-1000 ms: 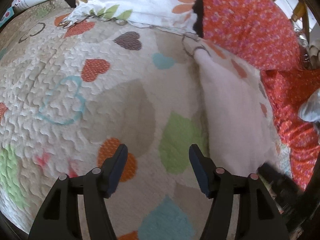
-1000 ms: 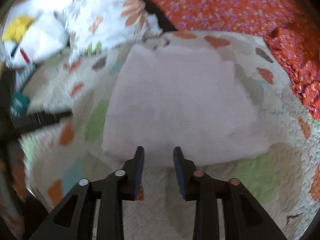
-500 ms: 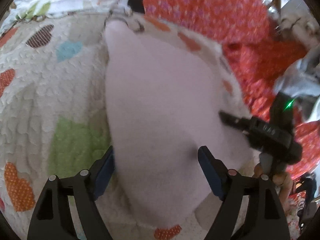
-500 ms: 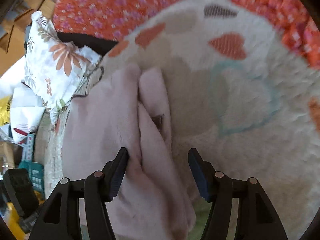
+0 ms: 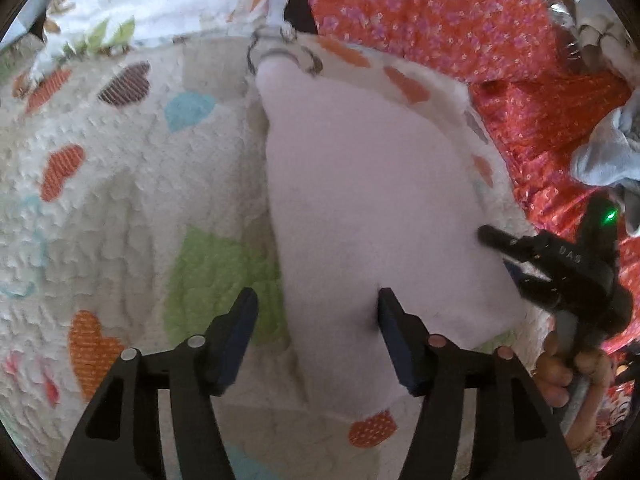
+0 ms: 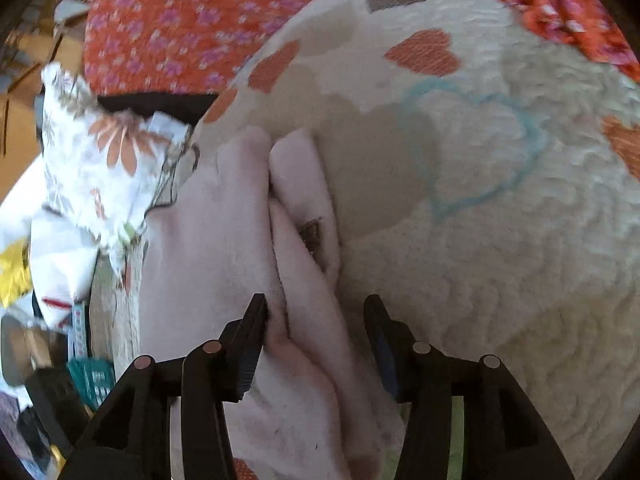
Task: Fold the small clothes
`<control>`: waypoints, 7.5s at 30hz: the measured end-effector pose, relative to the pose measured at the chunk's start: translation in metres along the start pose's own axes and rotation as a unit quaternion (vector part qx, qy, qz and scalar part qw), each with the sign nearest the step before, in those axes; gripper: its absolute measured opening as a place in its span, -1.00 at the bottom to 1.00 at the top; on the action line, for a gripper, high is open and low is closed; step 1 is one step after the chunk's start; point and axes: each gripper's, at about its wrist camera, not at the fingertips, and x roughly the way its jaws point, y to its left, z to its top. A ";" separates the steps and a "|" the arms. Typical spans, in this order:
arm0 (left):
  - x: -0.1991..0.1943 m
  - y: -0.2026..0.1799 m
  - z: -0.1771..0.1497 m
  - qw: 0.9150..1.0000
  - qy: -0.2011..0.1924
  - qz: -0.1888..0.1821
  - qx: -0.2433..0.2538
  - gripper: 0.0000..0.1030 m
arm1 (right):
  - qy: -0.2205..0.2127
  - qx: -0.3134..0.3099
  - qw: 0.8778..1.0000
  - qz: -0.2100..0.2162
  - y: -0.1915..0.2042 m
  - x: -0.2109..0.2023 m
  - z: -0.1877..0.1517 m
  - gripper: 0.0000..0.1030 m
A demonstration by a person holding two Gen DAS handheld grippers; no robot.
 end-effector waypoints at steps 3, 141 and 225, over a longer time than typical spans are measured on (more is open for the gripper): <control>-0.027 0.000 -0.006 0.998 -0.053 0.035 0.025 0.23 | -0.053 -0.046 0.996 -0.053 0.015 -0.024 -0.004 0.06; -0.014 0.009 -0.059 0.986 -0.041 0.161 0.018 1.00 | -0.056 -0.216 0.955 -0.198 0.061 0.026 0.016 0.33; -0.026 0.000 -0.132 0.986 -0.047 0.161 0.008 1.00 | -0.067 -0.260 0.942 -0.201 0.055 -0.048 -0.136 0.50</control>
